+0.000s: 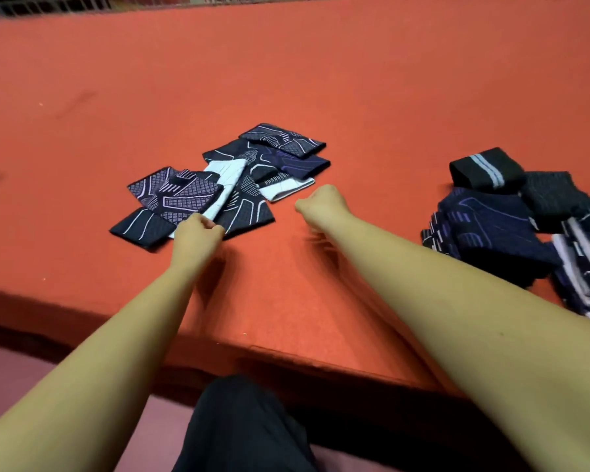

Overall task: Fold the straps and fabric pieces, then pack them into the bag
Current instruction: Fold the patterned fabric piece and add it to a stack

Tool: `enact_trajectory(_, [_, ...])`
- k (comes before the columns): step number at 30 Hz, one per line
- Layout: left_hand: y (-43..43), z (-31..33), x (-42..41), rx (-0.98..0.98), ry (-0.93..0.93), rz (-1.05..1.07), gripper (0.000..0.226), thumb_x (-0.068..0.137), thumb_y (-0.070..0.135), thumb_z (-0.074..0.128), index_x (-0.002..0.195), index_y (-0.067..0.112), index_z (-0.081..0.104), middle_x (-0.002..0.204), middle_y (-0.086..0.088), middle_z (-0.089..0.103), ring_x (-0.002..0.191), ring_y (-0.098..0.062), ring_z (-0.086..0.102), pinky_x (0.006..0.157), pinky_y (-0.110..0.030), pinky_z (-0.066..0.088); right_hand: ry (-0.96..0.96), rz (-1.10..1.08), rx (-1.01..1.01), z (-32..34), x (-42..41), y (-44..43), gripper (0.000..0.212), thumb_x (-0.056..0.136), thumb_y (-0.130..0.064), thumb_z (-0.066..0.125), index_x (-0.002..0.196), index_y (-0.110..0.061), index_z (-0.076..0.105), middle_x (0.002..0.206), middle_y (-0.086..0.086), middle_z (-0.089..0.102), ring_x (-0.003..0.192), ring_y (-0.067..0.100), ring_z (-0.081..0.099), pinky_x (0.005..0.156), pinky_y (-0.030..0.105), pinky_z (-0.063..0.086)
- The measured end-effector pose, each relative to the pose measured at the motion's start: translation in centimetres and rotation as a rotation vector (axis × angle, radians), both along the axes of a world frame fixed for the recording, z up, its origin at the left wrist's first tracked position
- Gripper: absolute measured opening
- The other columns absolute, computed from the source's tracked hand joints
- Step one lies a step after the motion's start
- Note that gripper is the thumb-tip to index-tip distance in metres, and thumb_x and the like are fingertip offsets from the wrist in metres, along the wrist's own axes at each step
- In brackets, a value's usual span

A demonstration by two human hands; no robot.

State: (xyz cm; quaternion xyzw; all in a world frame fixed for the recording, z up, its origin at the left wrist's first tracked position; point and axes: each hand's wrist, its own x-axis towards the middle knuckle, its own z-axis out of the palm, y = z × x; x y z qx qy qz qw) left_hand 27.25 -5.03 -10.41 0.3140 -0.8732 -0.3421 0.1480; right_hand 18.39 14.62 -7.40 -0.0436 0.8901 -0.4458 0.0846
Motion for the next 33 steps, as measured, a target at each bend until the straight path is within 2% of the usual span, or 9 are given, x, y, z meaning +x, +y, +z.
enact_trajectory(5, [-2.0,-2.6,-2.4,-0.107,-0.115,0.053,0.041,0.087,0.045,0.061,0.096,0.007,0.075,0.103,-0.025,0.067,0.113,-0.039,0.051,0.097,-0.040,0.040,-0.023,0.021,0.026,-2.9,-1.5,-5.2,0.017,0.084,-0.030,0.067,0.084,-0.013,0.063,0.093,0.007,0.067,0.096,0.028,0.063,0.076,0.034,0.047])
enact_trajectory(10, [-1.6,-4.3,-3.0,-0.168,-0.058,0.123,0.027,0.086,0.044,0.064,0.086,0.020,0.075,0.112,-0.017,0.055,0.114,-0.039,0.045,0.096,-0.041,0.040,0.010,-0.037,0.164,-5.1,-2.8,-8.0,0.043,0.084,-0.042,0.067,0.117,-0.016,0.064,0.128,0.015,0.061,0.120,0.032,0.055,0.096,0.036,0.044])
enact_trajectory(15, [-0.7,-4.6,-2.1,-0.191,0.069,0.120,0.017,0.082,0.035,0.067,0.076,0.020,0.070,0.110,-0.006,0.046,0.113,-0.033,0.042,0.102,-0.040,0.034,0.042,-0.043,0.144,-5.8,-3.0,-8.5,0.016,0.078,-0.031,0.065,0.083,-0.015,0.067,0.098,0.011,0.063,0.095,0.028,0.058,0.081,0.033,0.044])
enact_trajectory(18, [1.0,-4.3,-0.9,-0.108,0.124,0.081,0.014,0.079,0.031,0.066,0.068,0.022,0.065,0.103,0.001,0.042,0.109,-0.024,0.041,0.100,-0.037,0.030,0.002,-0.038,-0.217,-5.1,-2.0,-7.3,0.018,0.072,-0.024,0.061,0.060,-0.017,0.049,0.063,0.004,0.049,0.065,0.022,0.047,0.062,0.042,0.051])
enact_trajectory(23, [6.0,-3.4,1.8,0.248,0.212,-0.259,0.026,0.081,0.014,0.068,0.058,0.006,0.060,0.049,0.007,0.051,0.048,-0.002,0.044,0.051,-0.021,0.036,-0.180,-0.159,-0.738,-3.4,2.3,-2.2,0.011,0.067,-0.022,0.057,0.061,-0.020,0.048,0.063,0.003,0.048,0.069,0.021,0.046,0.066,0.041,0.042])
enact_trajectory(26, [8.4,-3.3,2.9,0.506,0.237,-0.206,0.019,0.088,0.023,0.070,0.080,0.009,0.059,0.069,-0.003,0.061,0.062,-0.010,0.056,0.065,-0.026,0.048,-0.259,-0.169,-0.965,-2.6,4.9,1.5,0.021,0.081,-0.002,0.050,0.065,-0.015,0.047,0.062,0.006,0.050,0.066,0.022,0.049,0.068,0.037,0.042])
enact_trajectory(29, [10.4,-2.2,3.3,1.051,0.310,-0.070,0.018,0.093,0.017,0.064,0.085,0.002,0.060,0.072,-0.009,0.066,0.062,-0.015,0.063,0.066,-0.025,0.058,-0.318,-0.172,-1.140,-0.6,7.8,5.1,0.009,0.074,-0.003,0.051,0.081,-0.004,0.054,0.083,0.019,0.055,0.079,0.029,0.054,0.080,0.043,0.048])
enact_trajectory(31, [11.4,-1.4,3.1,1.251,0.322,-0.041,0.018,0.093,0.016,0.065,0.095,-0.001,0.064,0.078,-0.012,0.068,0.060,-0.016,0.064,0.062,-0.028,0.060,-0.407,-0.138,-1.192,1.0,9.4,7.4,0.022,0.083,-0.005,0.045,0.070,-0.005,0.062,0.080,0.017,0.063,0.073,0.028,0.062,0.083,0.040,0.051])
enact_trajectory(33, [12.3,-1.2,3.1,1.423,0.239,-0.054,0.035,0.090,0.026,0.067,0.111,-0.001,0.065,0.098,-0.018,0.067,0.080,-0.026,0.067,0.082,-0.040,0.058,-0.466,-0.066,-1.226,2.0,10.6,9.9,0.042,0.089,-0.008,0.038,0.057,-0.012,0.066,0.070,0.010,0.067,0.067,0.024,0.064,0.082,0.037,0.051])
